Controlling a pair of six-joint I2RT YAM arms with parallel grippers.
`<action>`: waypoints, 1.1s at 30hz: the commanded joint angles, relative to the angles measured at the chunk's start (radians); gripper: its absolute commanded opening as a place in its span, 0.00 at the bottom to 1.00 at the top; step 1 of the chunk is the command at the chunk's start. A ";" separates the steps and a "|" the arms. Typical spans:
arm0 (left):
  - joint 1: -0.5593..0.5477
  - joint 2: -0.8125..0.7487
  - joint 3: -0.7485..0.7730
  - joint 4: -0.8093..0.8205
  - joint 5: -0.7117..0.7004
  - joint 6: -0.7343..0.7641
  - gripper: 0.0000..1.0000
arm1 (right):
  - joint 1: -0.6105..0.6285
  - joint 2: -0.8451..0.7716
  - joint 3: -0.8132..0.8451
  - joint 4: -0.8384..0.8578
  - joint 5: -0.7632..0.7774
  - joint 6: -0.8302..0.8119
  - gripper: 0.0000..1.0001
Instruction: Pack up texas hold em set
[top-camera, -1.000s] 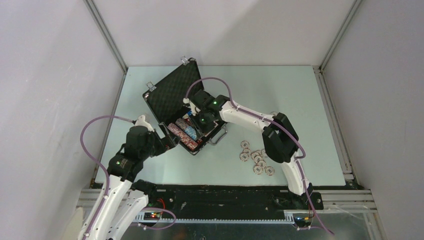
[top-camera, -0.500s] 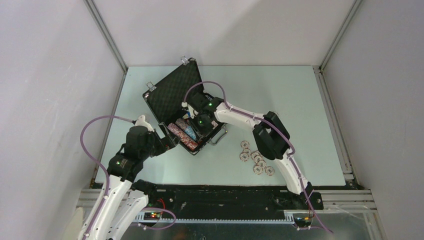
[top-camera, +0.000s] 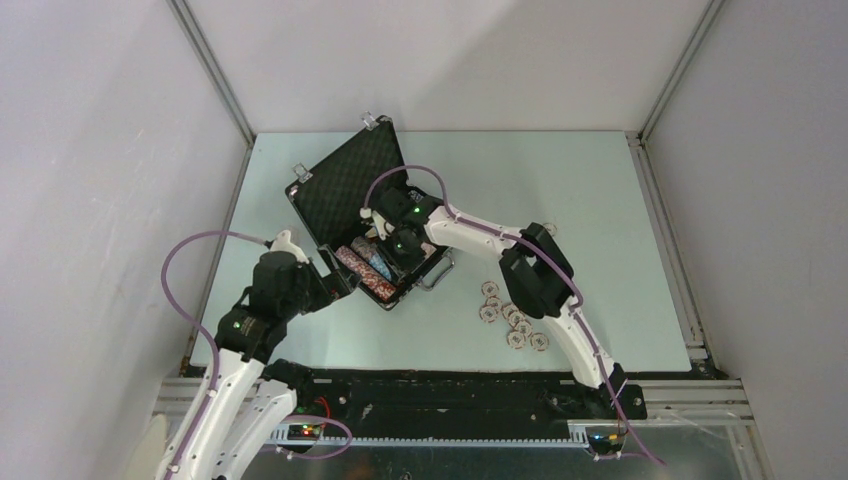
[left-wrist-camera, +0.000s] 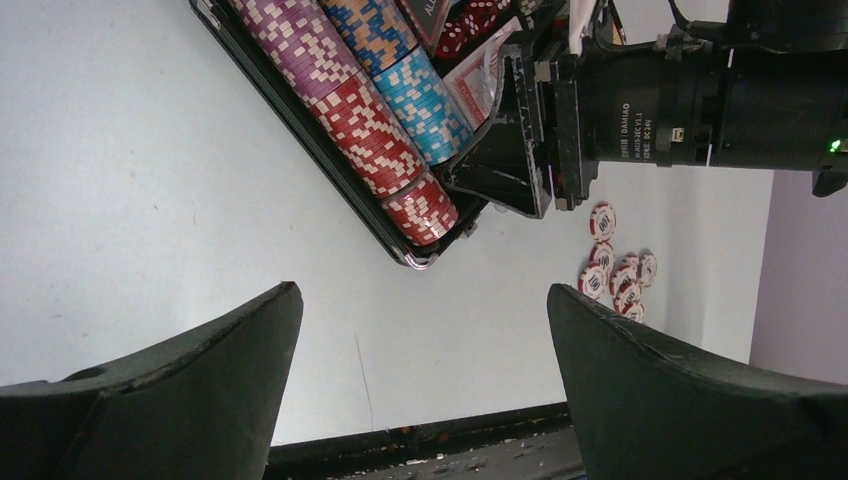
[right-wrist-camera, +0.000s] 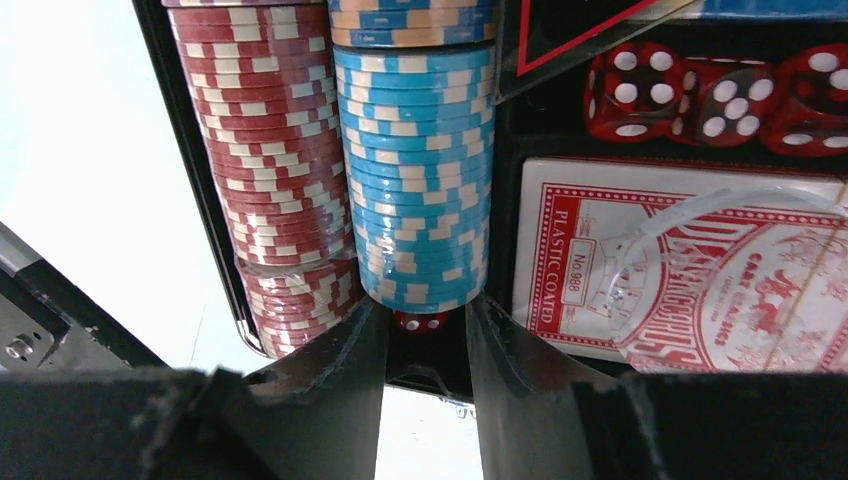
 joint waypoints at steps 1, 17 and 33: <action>-0.003 0.013 0.023 -0.005 0.014 0.016 1.00 | 0.001 0.045 0.047 -0.023 -0.031 -0.033 0.38; -0.003 0.022 0.042 -0.021 0.011 0.028 1.00 | -0.064 -0.090 0.038 -0.046 -0.117 0.039 0.10; -0.003 0.034 0.053 0.000 0.045 0.028 1.00 | -0.130 -0.069 0.213 -0.026 -0.004 0.038 0.07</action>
